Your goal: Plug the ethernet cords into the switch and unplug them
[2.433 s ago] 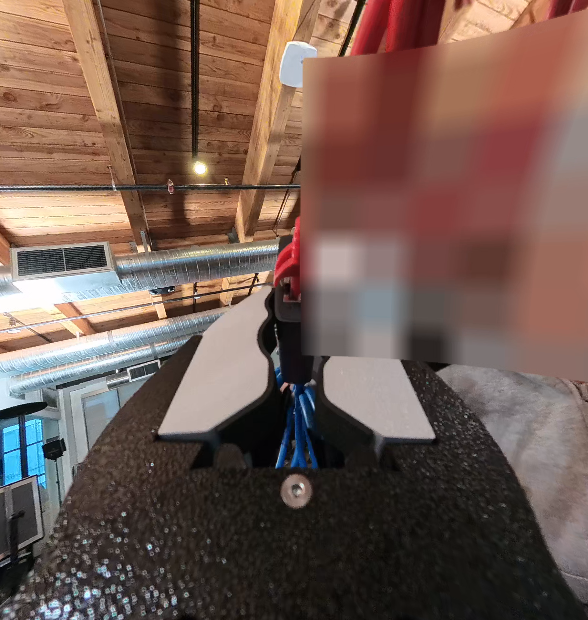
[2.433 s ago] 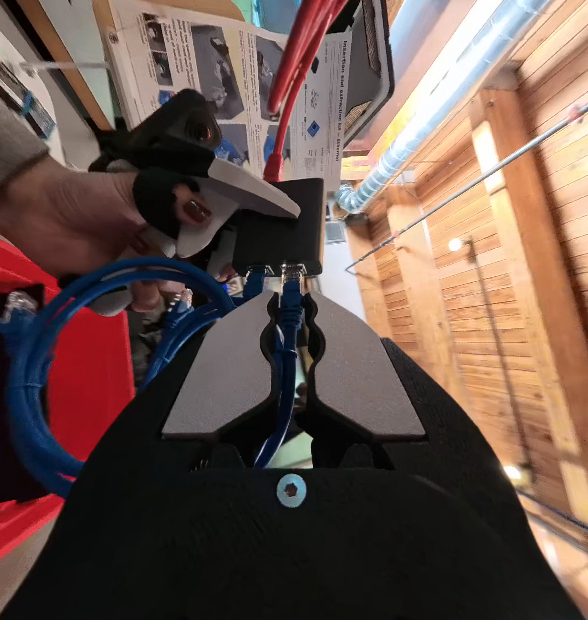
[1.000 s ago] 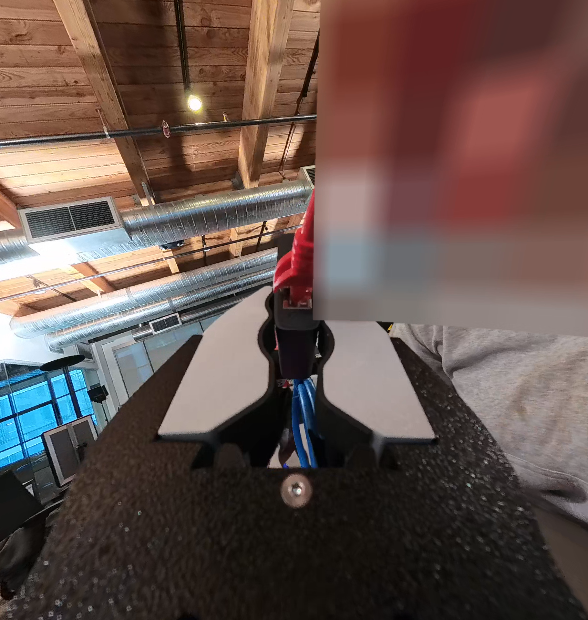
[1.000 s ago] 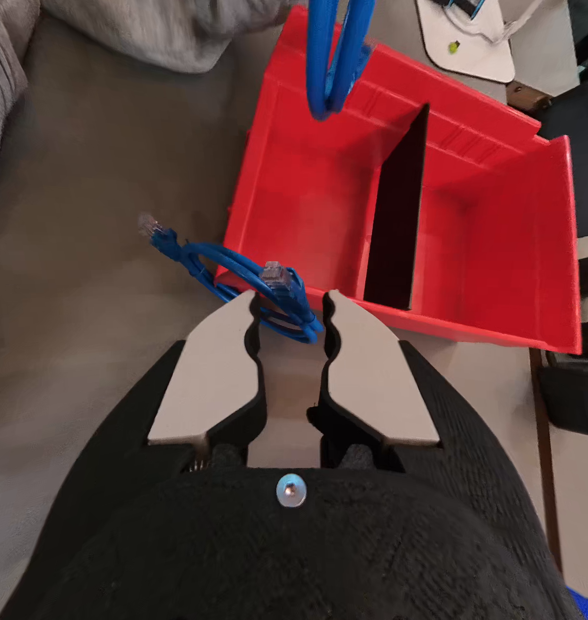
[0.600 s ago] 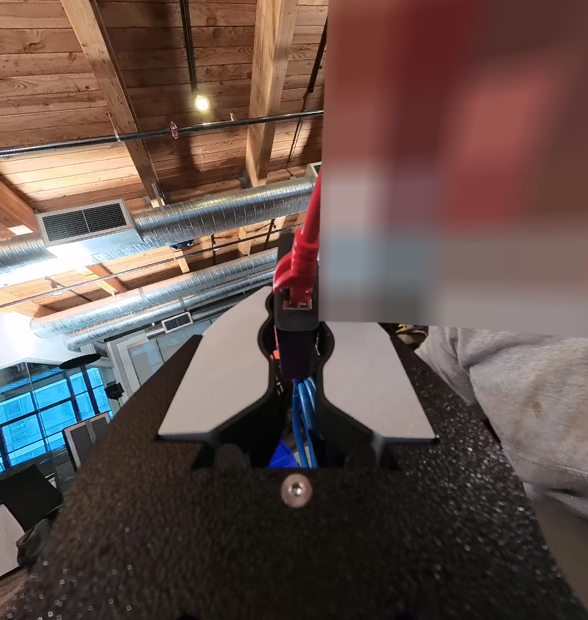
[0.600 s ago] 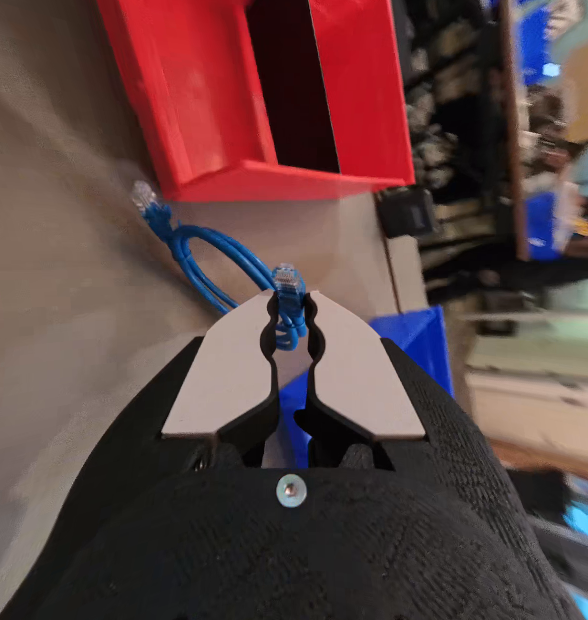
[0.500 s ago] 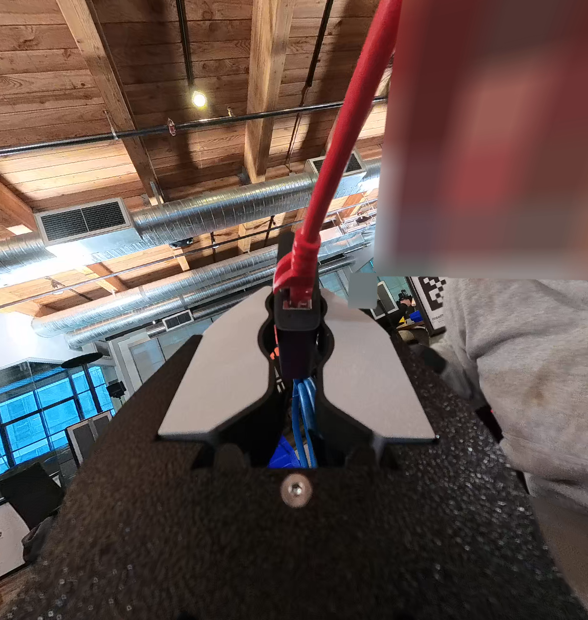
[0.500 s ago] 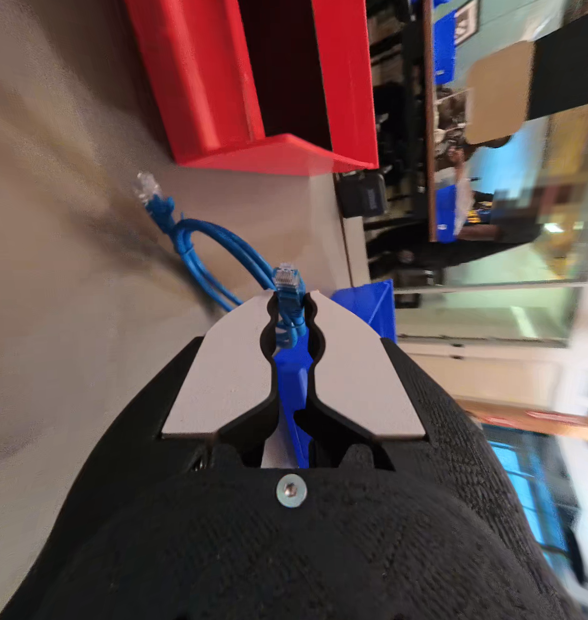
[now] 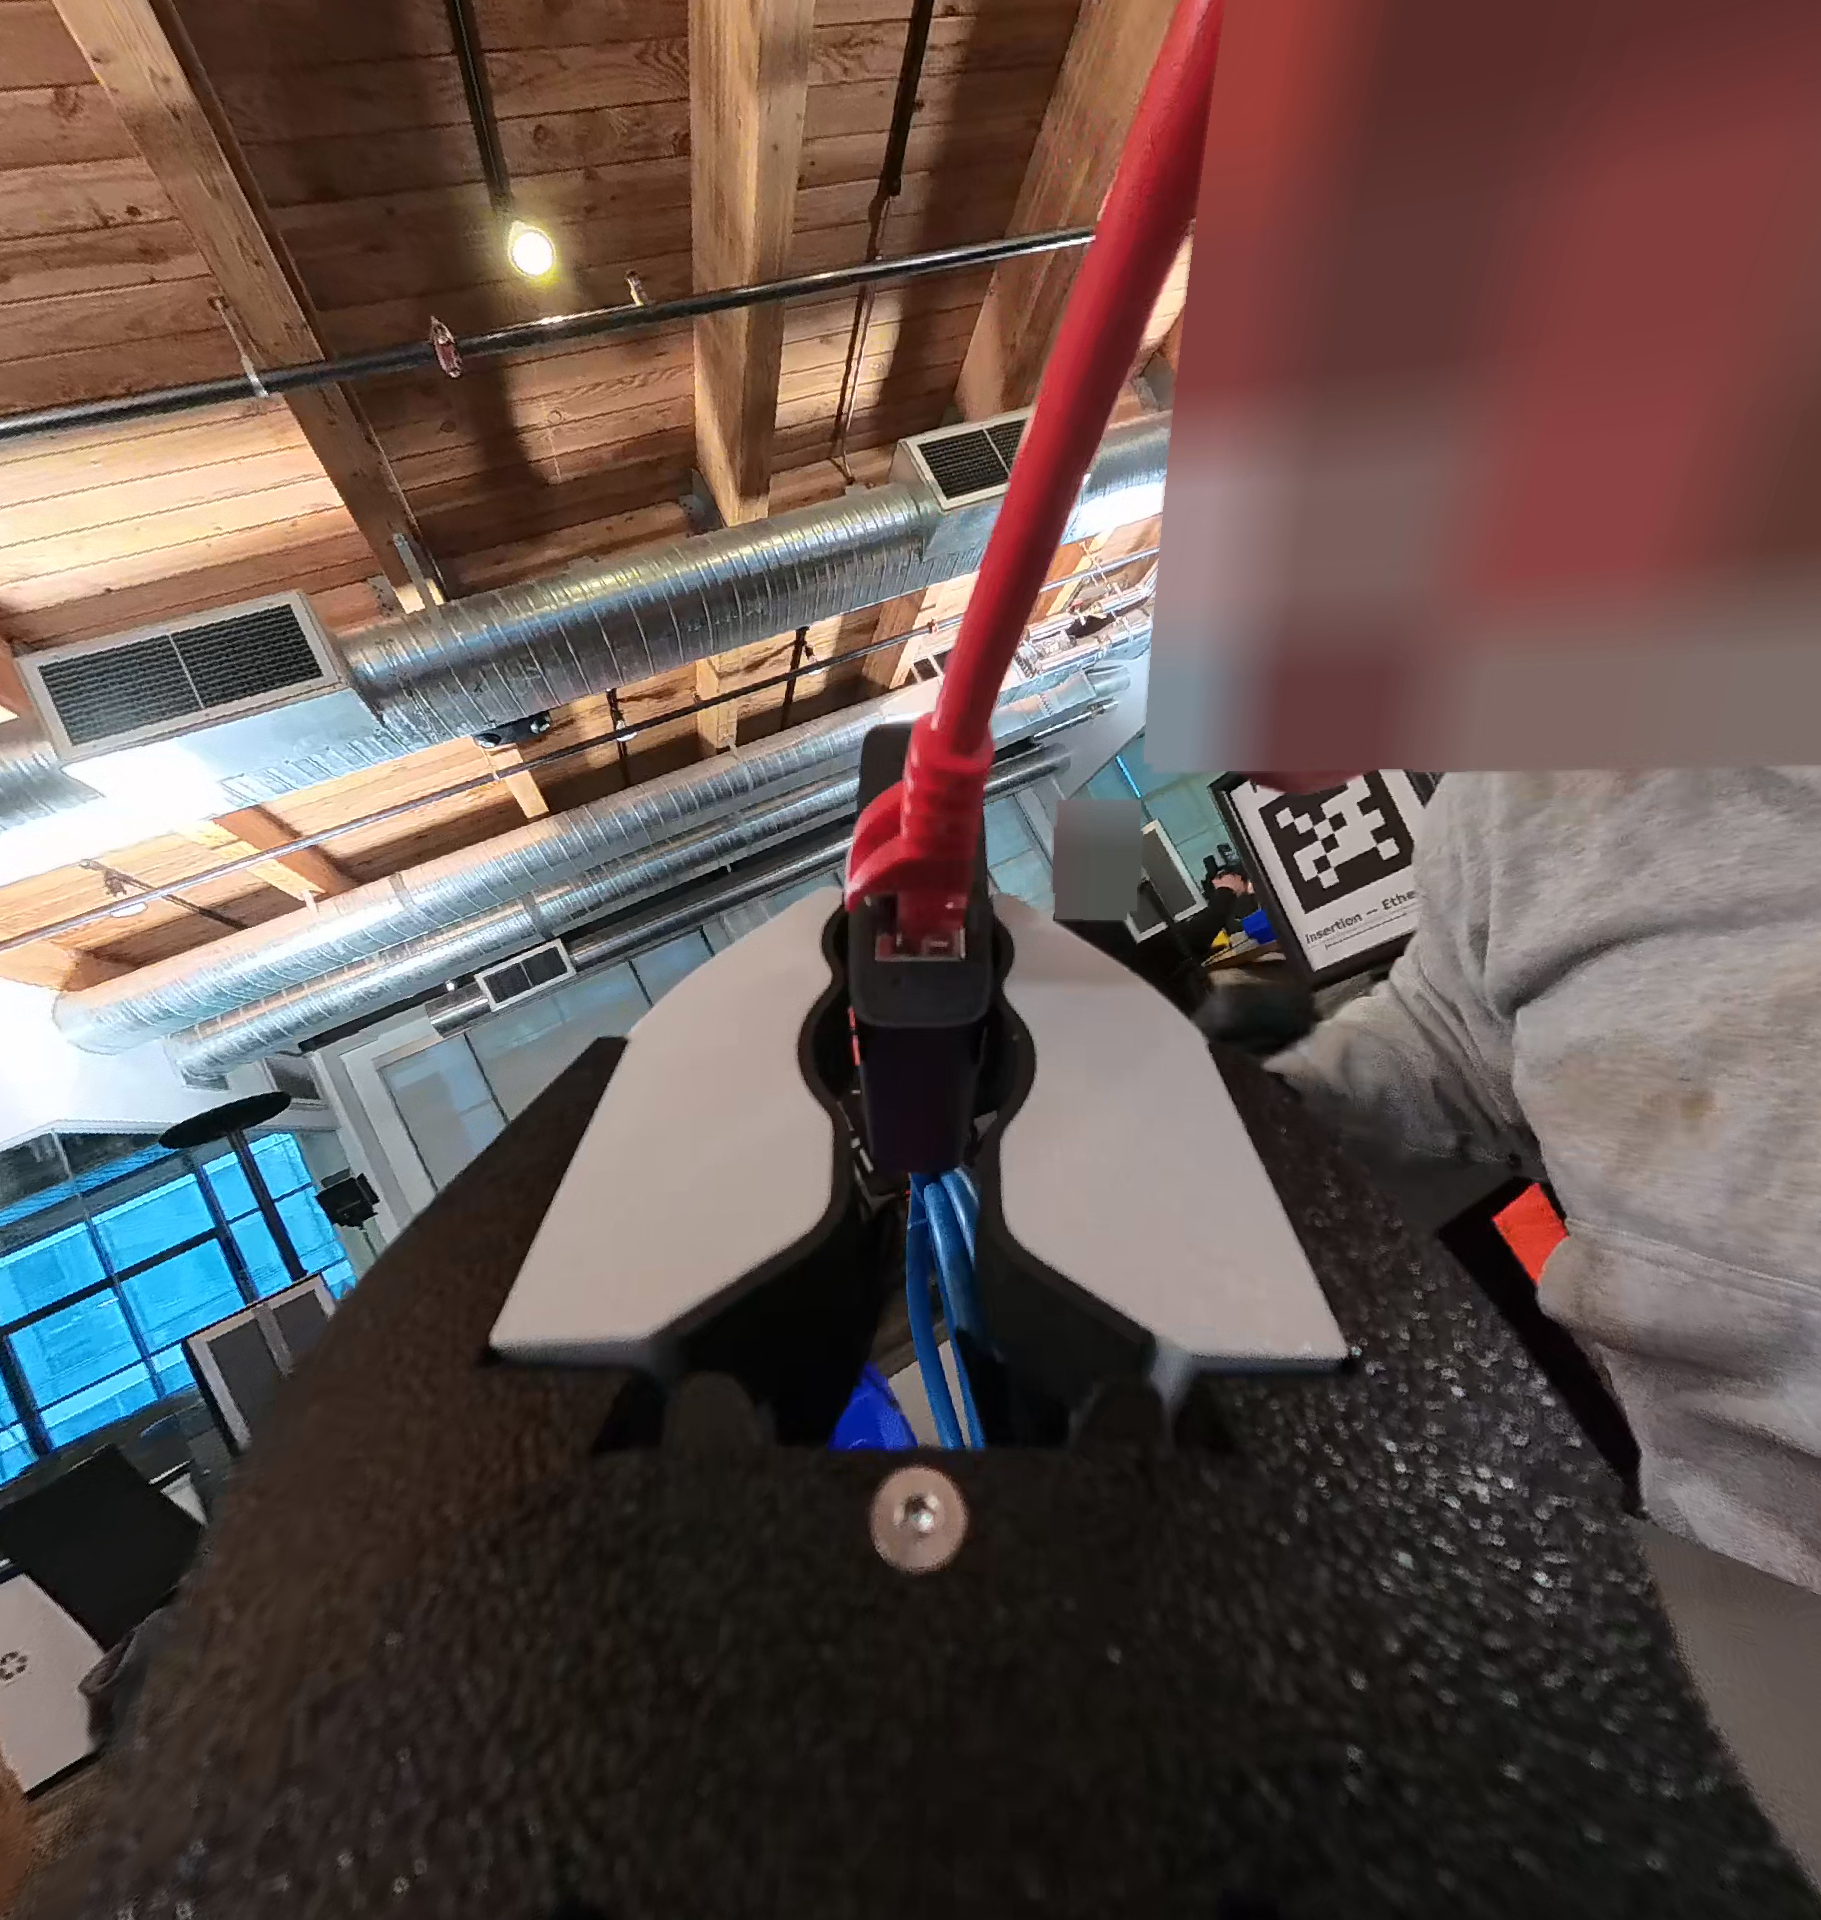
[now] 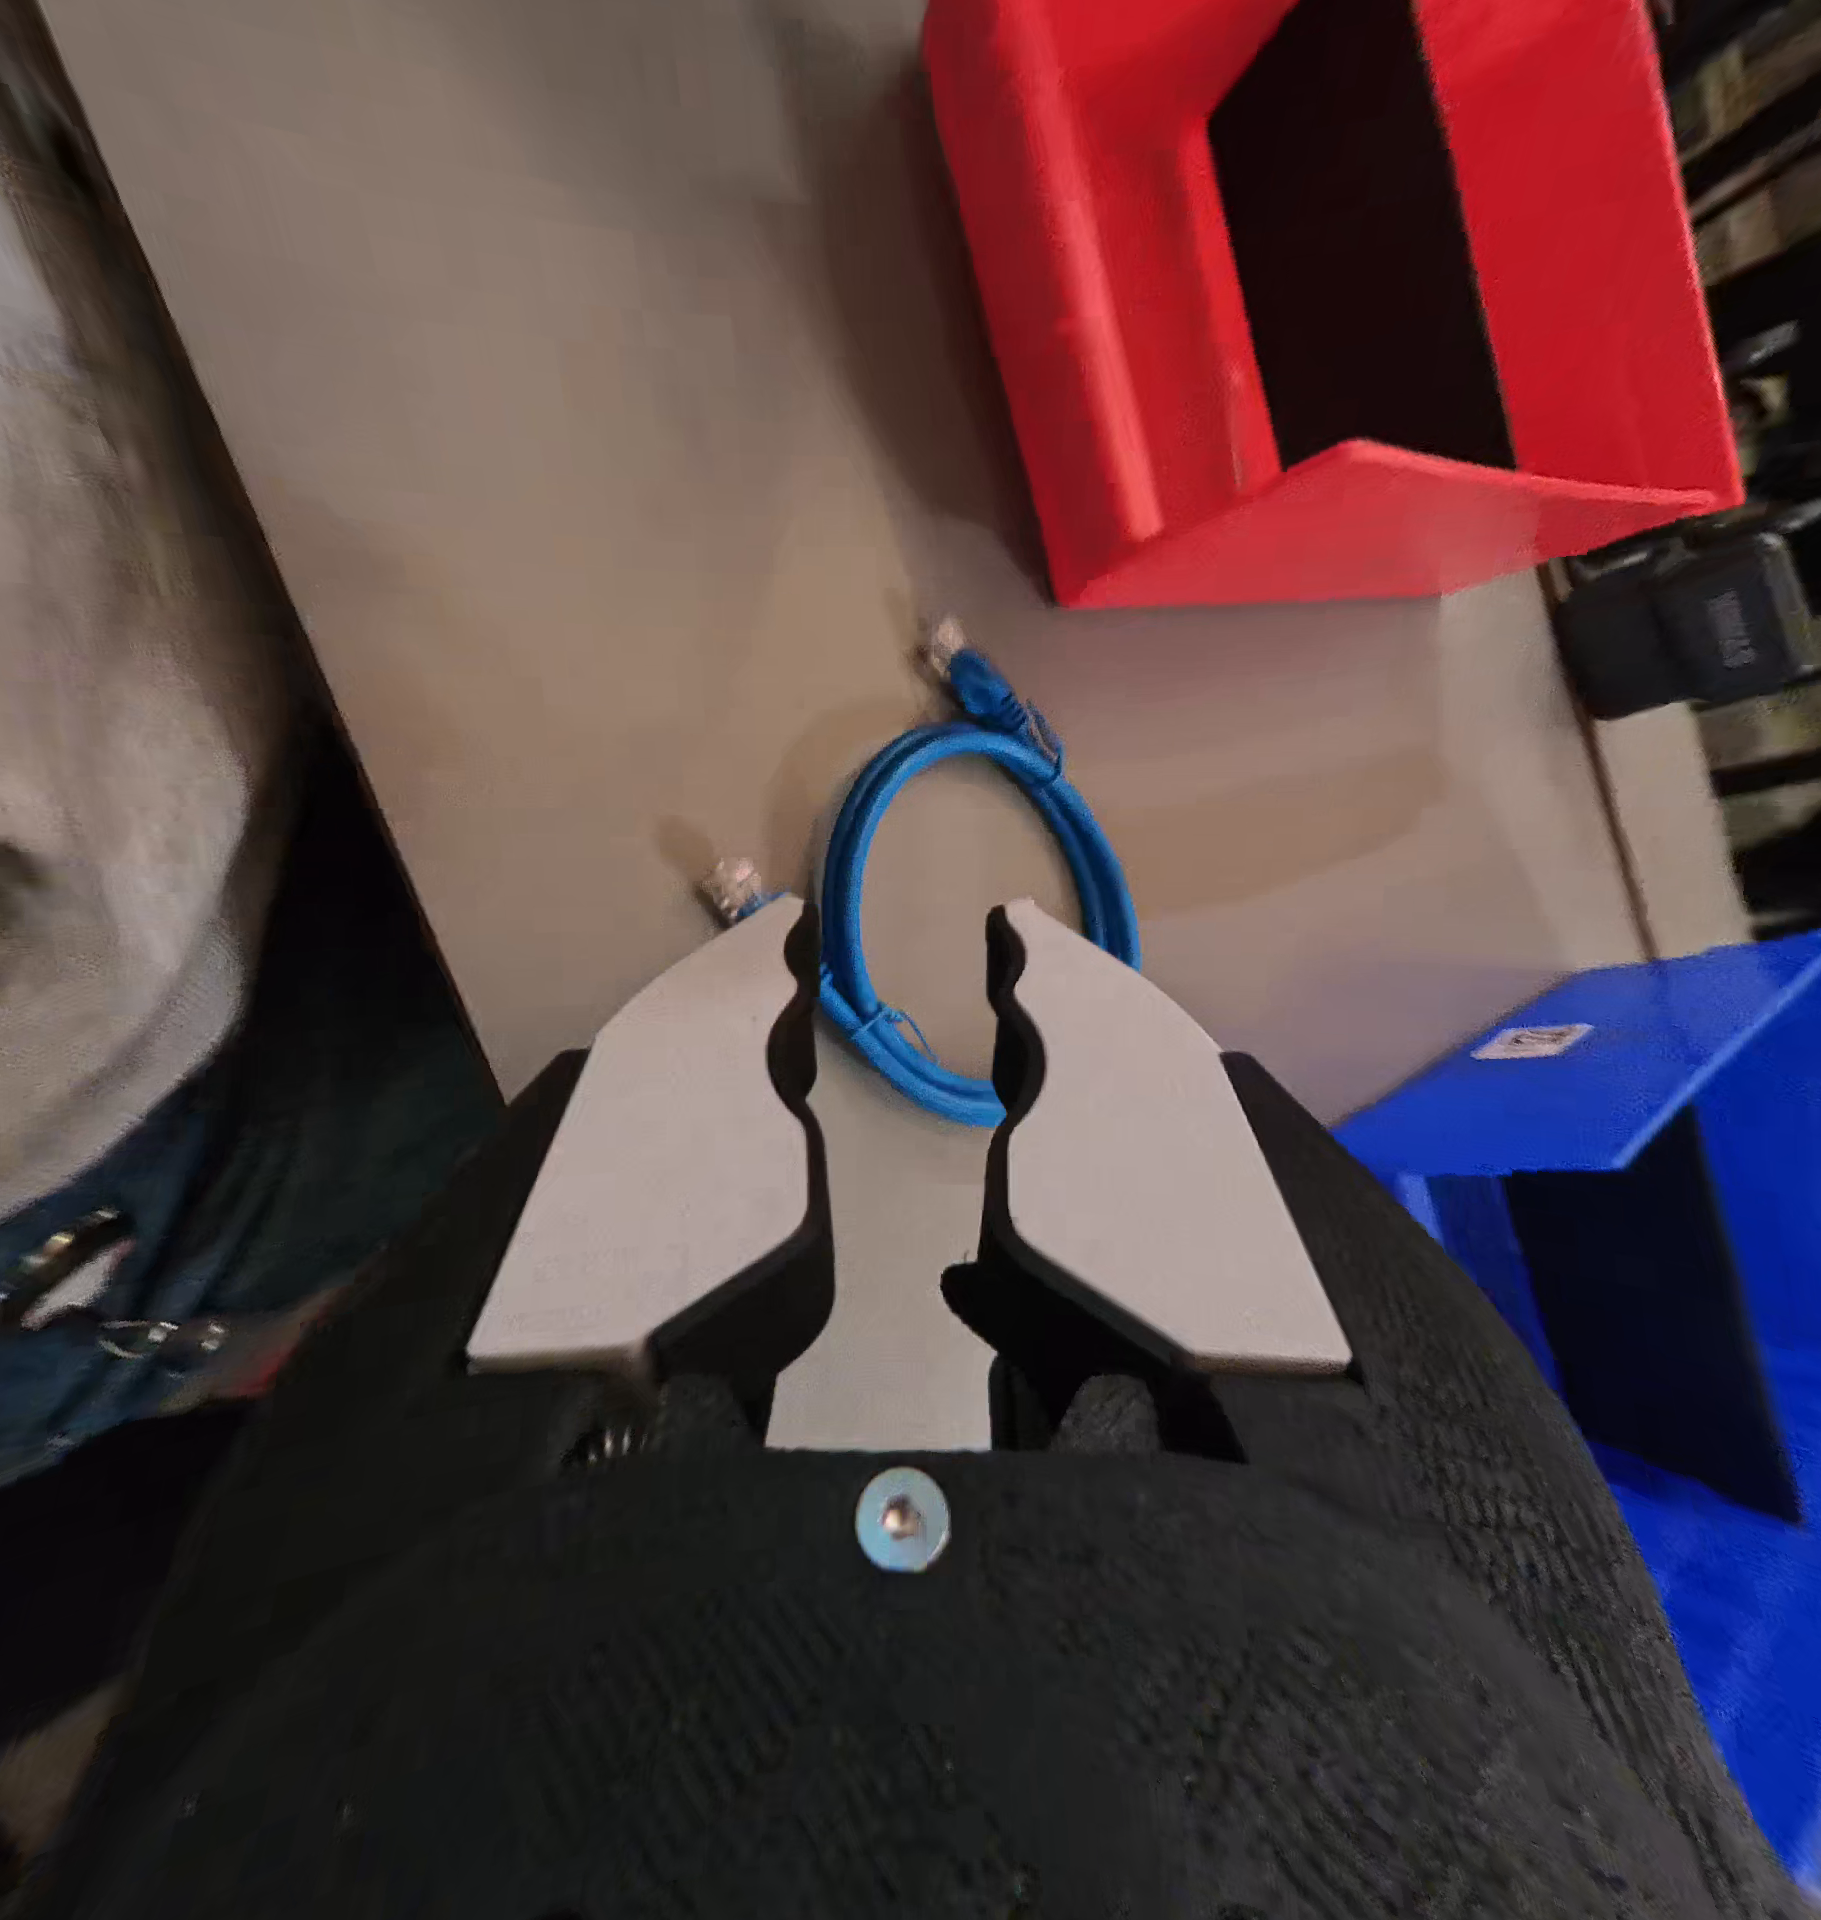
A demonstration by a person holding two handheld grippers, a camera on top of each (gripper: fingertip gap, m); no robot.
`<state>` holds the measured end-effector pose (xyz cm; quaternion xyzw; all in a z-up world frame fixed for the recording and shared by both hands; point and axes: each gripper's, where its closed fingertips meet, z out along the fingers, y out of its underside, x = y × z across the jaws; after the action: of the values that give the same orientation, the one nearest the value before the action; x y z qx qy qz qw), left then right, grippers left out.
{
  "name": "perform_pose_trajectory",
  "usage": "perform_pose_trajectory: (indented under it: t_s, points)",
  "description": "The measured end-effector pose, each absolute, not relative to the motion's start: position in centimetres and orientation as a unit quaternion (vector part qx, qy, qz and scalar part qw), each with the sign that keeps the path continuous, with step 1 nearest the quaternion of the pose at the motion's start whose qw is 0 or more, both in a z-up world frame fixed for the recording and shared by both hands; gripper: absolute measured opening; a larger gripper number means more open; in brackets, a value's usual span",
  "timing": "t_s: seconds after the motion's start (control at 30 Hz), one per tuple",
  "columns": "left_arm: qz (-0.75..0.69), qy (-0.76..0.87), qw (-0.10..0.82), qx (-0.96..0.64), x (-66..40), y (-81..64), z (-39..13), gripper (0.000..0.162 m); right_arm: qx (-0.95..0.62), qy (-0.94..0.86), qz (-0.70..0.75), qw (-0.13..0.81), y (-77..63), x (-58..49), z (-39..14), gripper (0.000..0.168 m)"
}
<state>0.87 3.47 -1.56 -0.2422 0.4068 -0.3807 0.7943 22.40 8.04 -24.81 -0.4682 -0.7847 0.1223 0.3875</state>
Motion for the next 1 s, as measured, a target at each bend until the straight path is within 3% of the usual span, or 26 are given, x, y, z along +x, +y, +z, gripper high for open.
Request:
perform_pose_trajectory:
  t_s: [0.13, 0.33, 0.83, 0.9, 1.0]
  points:
    - [-0.362, 0.397, 0.806, -0.249, 1.2, 3.1, -1.4, 0.02, -0.487, -0.787, 0.207, 0.319, 9.8, 22.2, -24.7, 0.028]
    - [-0.334, 0.381, 0.812, -0.291, 2.2, 1.6, -2.7, 0.02, -0.393, -0.871, 0.167, 0.241, 9.3, 23.5, -29.1, 0.027]
    - [-0.329, 0.421, 0.762, -0.365, 7.7, -2.1, -7.7, 0.02, -0.275, -0.927, 0.171, 0.187, 8.5, 22.5, -31.4, 0.008]
    - [-0.329, 0.431, 0.753, -0.373, 8.5, -2.4, -8.6, 0.02, -0.27, -0.932, 0.154, 0.189, 8.5, 22.5, -31.4, 0.01]
    - [-0.326, 0.44, 0.742, -0.388, 9.3, -2.8, -9.9, 0.02, -0.276, -0.935, 0.132, 0.181, 8.6, 22.4, -31.5, 0.028]
